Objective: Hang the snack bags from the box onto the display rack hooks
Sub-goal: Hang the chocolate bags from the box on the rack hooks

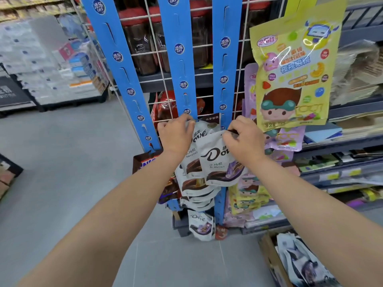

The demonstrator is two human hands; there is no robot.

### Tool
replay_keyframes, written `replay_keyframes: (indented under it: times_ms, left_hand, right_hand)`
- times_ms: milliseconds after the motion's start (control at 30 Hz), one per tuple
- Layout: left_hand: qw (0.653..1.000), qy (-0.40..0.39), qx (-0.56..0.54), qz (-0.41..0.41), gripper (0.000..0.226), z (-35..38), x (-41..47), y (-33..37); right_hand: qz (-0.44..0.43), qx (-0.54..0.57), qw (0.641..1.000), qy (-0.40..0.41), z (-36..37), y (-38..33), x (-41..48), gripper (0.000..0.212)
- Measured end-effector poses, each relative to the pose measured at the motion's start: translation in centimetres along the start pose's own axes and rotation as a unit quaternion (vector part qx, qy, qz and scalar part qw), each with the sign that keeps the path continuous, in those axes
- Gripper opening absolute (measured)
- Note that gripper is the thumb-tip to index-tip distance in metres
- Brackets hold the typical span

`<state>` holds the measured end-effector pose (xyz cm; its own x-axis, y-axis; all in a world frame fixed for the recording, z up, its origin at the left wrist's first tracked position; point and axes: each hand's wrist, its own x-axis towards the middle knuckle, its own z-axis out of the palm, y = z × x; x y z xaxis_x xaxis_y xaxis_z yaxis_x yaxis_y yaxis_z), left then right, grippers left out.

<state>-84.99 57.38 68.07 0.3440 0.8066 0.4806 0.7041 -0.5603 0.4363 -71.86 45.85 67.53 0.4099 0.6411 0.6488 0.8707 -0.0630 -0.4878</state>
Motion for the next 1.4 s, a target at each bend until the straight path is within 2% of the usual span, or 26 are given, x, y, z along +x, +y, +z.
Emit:
replay_keyframes:
  times_ms: [133, 300, 433, 600, 700, 800, 900, 1100, 1400]
  left_hand:
    - [0.998, 0.016, -0.035, -0.045, 0.025, 0.1, -0.3, -0.4]
    - [0.997, 0.029, -0.065, -0.022, 0.020, 0.3, -0.1, -0.7]
    - [0.995, 0.038, -0.091, -0.027, 0.015, 0.4, 0.2, -0.6]
    - [0.987, 0.030, -0.109, -0.110, 0.011, 0.1, 0.5, 0.6]
    - [0.977, 0.016, -0.116, -0.179, 0.011, -0.2, 0.7, 0.9]
    - [0.946, -0.022, -0.177, -0.272, 0.025, -0.7, 1.1, 1.4]
    - [0.926, -0.038, -0.217, -0.306, 0.041, -1.1, 1.3, 1.6]
    - [0.942, -0.038, -0.194, -0.272, 0.017, -1.2, 1.4, 1.2]
    - [0.944, -0.029, -0.110, -0.310, 0.029, -0.6, 1.2, 3.0]
  right_hand:
    - [0.010, -0.017, 1.000, -0.018, 0.1, 0.4, -0.2, 0.034]
    - [0.026, -0.031, 0.999, -0.029, 0.4, 0.5, -0.2, 0.037]
    - [0.042, -0.047, 0.997, -0.047, 0.5, 0.3, -0.1, 0.032]
    - [0.051, -0.048, 0.996, -0.061, 0.8, 0.2, 0.0, 0.028]
    - [0.052, -0.040, 0.996, -0.061, 0.7, 0.0, -0.1, 0.036]
    - [0.062, -0.040, 0.994, -0.076, 0.3, -0.1, -0.2, 0.032]
    - [0.062, -0.038, 0.994, -0.077, -0.1, -0.1, -0.3, 0.030]
    - [0.070, -0.026, 0.995, -0.069, -0.4, 0.1, -0.8, 0.031]
    - [0.084, -0.027, 0.992, -0.090, -0.6, -0.3, -0.7, 0.030]
